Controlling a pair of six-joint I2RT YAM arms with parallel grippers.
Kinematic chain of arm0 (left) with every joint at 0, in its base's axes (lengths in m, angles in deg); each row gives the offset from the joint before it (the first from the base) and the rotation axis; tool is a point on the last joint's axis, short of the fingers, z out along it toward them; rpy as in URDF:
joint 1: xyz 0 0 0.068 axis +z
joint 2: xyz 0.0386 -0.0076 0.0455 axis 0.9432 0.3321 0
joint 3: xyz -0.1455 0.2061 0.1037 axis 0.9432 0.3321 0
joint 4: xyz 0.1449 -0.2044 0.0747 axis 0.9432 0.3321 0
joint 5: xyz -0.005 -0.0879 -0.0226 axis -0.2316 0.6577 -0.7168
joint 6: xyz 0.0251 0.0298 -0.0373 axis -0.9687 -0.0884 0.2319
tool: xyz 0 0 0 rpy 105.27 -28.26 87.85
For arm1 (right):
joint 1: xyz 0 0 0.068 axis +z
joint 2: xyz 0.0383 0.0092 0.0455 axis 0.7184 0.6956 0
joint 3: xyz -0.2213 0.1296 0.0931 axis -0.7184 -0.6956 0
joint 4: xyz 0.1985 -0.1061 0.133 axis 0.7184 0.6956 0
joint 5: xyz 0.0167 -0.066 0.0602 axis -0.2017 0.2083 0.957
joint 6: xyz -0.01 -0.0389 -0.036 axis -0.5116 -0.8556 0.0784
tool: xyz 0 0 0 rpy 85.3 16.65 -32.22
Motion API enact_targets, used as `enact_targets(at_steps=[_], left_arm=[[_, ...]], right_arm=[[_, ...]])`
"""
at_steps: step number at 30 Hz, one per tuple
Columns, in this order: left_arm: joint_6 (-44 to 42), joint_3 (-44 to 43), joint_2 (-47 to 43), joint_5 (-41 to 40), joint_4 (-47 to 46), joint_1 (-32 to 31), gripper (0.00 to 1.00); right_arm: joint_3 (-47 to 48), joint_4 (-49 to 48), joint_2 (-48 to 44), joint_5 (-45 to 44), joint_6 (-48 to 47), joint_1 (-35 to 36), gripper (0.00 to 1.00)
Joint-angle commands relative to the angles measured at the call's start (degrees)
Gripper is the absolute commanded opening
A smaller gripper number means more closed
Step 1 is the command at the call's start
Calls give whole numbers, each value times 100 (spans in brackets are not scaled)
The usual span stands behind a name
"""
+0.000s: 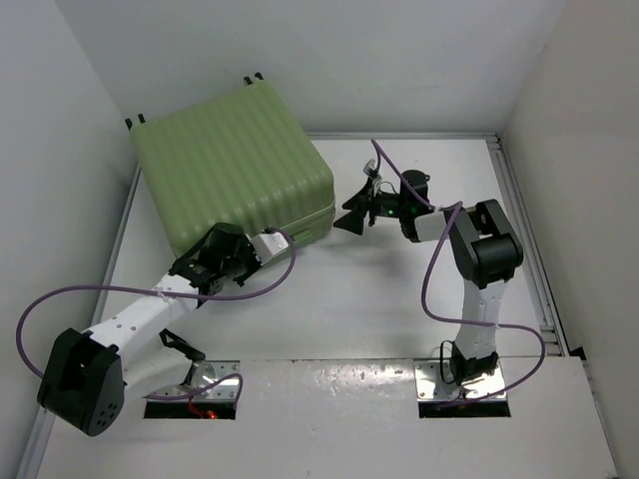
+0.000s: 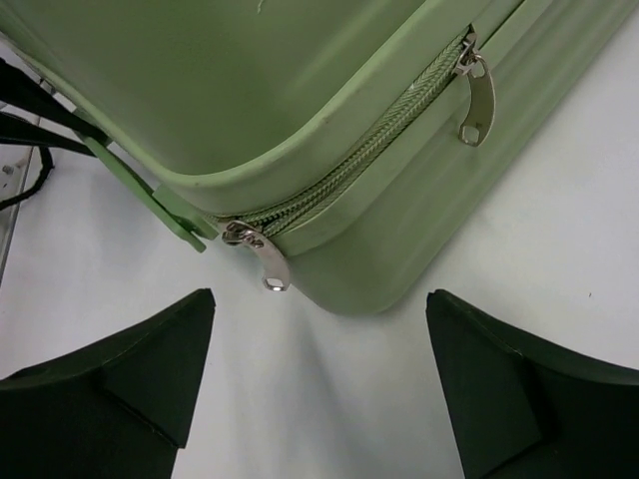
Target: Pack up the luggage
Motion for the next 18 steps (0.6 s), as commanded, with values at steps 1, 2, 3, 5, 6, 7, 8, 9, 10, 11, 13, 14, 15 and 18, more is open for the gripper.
enact_targets(at_steps=[1,2,3,5,6,7,8,9,10,11,13,14,15,18], left_arm=[[55,47,143,-583,246,204,0],[55,47,143,-583,246,204,0],[55,47,143,-583,246,204,0],[55,47,143,-583,246,204,0],[55,47,143,-583,246,204,0],[55,47,143,-583,246,204,0],[55,47,143,-583,246,204,0],[55,47,143,-583,246,204,0],[107,99,143,-583,246,204,0],[107,100,143,-583,246,204,0],[107,100,143,-583,246,204,0],[107,100,143,-583,246,204,0],[107,152,143,-583,246,204,0],[107,153,143,-583,246,204,0]], right_arm=[[324,-337,185,201,-168,43,86],[342,-451,238,340,-54,35,86],[394,-521,264,376,-1,52,86],[439,-908,431,490,202,61,86],[482,-1239,467,552,376,78,86],[492,-1652,519,604,491,70,85],[500,-2004,650,588,779,105,83],[544,-2138,678,596,1017,87,81],[579,-2409,721,605,1193,105,75],[588,-2464,722,570,1247,122,73],[606,-2639,687,561,1423,149,69],[606,-2745,669,552,1467,175,65],[623,-2763,643,552,1615,201,63],[589,-2964,564,570,1696,272,46]])
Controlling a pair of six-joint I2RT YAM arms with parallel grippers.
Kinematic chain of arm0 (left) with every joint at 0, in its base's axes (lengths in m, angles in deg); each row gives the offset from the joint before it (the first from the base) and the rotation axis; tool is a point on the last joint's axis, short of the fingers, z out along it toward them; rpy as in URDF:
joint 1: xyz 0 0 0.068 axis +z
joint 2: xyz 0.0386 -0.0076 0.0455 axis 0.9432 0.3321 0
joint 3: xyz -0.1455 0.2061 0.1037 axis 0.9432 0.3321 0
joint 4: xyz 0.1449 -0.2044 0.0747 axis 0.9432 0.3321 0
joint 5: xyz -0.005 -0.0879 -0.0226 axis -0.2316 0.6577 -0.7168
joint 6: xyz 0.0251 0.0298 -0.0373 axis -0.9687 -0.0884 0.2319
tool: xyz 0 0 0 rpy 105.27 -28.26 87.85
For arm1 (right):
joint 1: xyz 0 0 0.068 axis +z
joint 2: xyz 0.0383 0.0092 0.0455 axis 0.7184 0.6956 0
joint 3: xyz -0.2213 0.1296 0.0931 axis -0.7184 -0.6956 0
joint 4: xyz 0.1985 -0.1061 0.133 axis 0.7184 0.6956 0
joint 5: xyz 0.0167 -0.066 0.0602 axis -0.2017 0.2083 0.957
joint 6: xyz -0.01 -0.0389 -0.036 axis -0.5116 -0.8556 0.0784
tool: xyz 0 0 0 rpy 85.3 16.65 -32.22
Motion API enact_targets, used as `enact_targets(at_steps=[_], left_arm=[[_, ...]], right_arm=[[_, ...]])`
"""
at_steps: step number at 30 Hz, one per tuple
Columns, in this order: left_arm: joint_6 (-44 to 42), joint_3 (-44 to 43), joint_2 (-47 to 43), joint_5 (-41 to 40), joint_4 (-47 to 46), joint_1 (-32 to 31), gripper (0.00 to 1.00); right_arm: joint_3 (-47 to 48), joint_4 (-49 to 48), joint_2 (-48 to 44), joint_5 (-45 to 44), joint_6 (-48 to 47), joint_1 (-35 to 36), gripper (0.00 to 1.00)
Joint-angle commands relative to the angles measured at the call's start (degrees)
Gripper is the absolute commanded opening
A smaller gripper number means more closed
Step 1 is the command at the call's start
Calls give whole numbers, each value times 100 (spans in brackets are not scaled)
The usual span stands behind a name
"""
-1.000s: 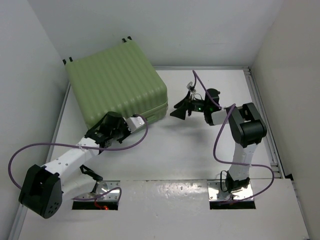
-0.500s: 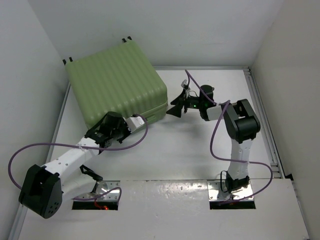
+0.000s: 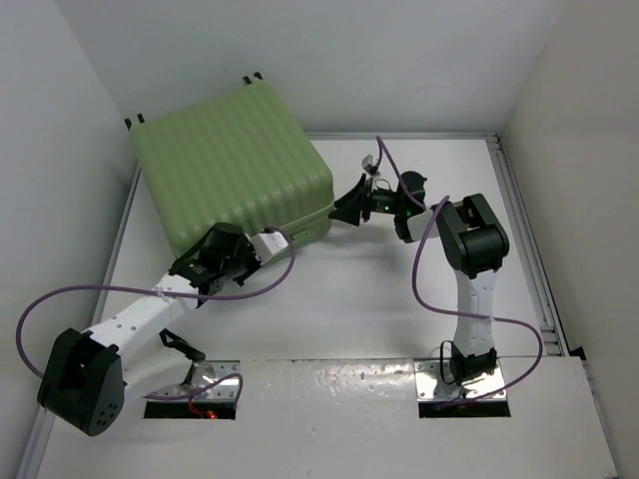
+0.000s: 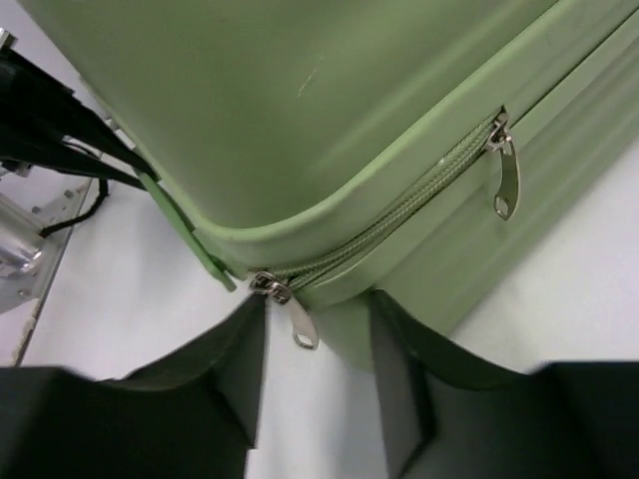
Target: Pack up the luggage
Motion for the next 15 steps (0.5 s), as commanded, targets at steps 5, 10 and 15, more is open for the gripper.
enact_targets(at_steps=[5,10,15], left_arm=[[118,153,143,-557,248,204,0],[57,153,143,-557,248,204,0],[-170,258,73,-443,300,204,0]], right_arm=[[-22,-1211,-318,320,345,233,12],[-172,-1299,-344,436,345,268,0],[-163,-1089,-353,200,48,277,0]])
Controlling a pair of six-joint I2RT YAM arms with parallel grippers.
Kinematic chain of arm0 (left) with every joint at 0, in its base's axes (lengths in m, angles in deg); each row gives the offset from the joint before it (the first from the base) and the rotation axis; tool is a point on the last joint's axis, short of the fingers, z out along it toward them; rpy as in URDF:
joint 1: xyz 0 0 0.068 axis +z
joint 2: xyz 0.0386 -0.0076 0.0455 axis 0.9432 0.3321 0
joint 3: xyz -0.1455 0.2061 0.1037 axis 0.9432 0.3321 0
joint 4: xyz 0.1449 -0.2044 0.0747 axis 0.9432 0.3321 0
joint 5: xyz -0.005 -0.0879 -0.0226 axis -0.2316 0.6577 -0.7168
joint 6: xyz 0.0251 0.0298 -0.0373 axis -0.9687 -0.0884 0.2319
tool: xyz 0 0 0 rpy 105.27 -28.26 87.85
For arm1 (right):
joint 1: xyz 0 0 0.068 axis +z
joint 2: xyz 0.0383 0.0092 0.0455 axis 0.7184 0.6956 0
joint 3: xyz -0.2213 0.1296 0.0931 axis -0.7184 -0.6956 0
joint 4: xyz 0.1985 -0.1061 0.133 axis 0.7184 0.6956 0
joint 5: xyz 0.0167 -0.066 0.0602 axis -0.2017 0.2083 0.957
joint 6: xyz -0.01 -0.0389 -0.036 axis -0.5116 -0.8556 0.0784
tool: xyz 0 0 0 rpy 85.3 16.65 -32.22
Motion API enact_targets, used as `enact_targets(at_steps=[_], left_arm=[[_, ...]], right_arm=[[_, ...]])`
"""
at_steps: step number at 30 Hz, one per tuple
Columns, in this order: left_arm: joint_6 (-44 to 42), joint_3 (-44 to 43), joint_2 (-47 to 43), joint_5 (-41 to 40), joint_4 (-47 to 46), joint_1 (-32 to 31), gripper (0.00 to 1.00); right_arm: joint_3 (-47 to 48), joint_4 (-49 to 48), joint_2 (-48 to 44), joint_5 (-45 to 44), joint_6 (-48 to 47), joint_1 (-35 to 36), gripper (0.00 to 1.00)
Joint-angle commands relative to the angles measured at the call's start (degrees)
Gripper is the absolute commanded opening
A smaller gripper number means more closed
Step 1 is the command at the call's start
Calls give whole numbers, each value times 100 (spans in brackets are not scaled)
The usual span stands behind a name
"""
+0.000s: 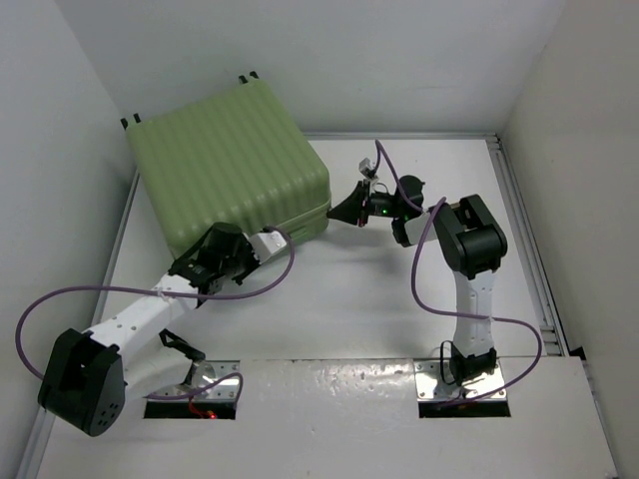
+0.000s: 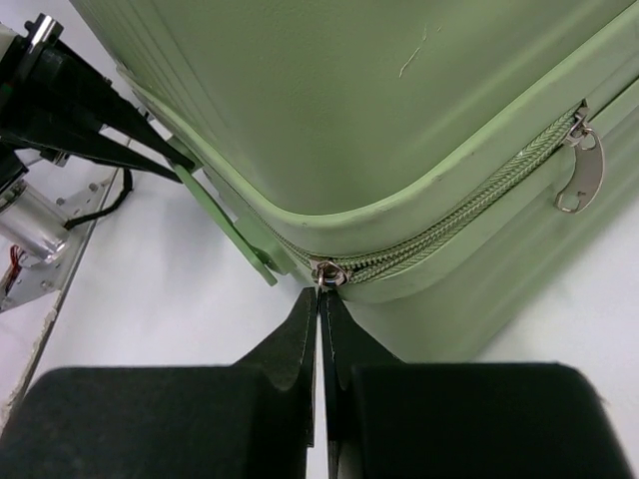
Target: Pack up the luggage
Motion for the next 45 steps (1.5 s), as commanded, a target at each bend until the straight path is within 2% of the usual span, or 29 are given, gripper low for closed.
enact_targets(at_steps=[1,8,13,21,27,45], left_arm=[[-137,249,-57,-309,345,138,0],[-471,433,-445,-178,581,138,0],[-576,496,-559,-239,582,138,0],[-778,548,-560,-134,582,138,0],[-901,601,-560,-134,582,138,0],[-954,601,-288,-186,582,191,0]], right_arm=[[33,-325,-333,-30,-362,150,0],[121,609,-403,-1189,-1416,124,0],[-36,566,-579,-2050,-1408,1,0],[-292,767,-878,-2307,-1698,-175,0],[59,1066,-659,-2658,-2050,-166,0],[832,987,-202,-3907,-2630,-298,0]])
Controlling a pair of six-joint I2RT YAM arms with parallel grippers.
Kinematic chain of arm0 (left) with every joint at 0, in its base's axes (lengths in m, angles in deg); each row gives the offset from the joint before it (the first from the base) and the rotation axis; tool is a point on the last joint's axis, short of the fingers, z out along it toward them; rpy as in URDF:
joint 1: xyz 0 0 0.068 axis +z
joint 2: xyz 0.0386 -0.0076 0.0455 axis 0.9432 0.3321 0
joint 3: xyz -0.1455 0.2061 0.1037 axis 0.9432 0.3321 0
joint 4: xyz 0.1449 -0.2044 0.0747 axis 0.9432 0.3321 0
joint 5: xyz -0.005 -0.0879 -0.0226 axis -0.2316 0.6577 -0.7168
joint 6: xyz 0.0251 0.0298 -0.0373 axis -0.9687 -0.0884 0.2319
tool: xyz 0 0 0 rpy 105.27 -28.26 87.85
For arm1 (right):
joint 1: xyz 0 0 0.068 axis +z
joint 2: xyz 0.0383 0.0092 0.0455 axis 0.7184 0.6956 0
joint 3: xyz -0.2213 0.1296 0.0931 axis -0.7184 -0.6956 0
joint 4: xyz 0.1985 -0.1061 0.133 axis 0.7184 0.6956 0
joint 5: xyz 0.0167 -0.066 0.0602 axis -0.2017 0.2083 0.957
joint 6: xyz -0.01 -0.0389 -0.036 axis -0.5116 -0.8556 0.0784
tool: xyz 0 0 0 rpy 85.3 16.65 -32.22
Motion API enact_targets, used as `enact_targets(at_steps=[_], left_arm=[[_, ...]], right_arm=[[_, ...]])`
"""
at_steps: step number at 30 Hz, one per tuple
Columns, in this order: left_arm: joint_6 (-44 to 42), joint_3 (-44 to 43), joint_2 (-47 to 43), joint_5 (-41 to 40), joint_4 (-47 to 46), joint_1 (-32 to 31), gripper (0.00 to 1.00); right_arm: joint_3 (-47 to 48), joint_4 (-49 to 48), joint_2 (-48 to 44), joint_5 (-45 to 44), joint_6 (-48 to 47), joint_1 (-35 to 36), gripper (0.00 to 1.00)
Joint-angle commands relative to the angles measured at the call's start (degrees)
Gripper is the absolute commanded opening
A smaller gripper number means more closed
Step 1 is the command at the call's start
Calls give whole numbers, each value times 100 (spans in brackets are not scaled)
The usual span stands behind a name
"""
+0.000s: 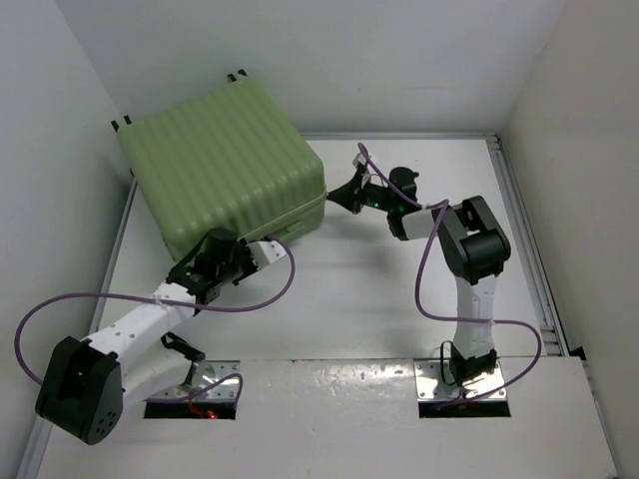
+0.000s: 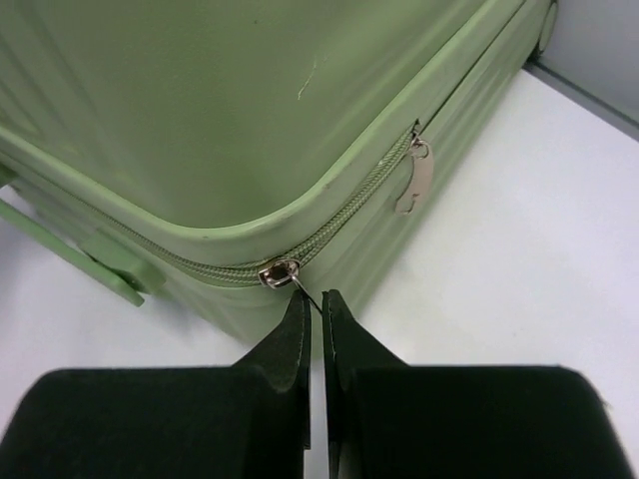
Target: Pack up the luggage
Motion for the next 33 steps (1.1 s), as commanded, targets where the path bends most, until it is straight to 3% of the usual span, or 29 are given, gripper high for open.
enact_targets(at_steps=[1,10,20,28,33], left_arm=[[-49,160,52,-215,1019,138,0],[-155,45,394,-162,914,305,0],[-269,-227,913,5,799,577,0],[-217,-280,1097,120,799,630,0],[-216,-403,1211,120,799,630,0]], right_arm=[[630,-464,242,-2110,-460,-414,0],[1482,-455,849,-2585,-530,-414,0],[2572,-1026,1929,-1988,50,-370,0],[4398,-974,3019,-2154,340,-212,0],[5059,-877,3503,-2225,402,-124,0]])
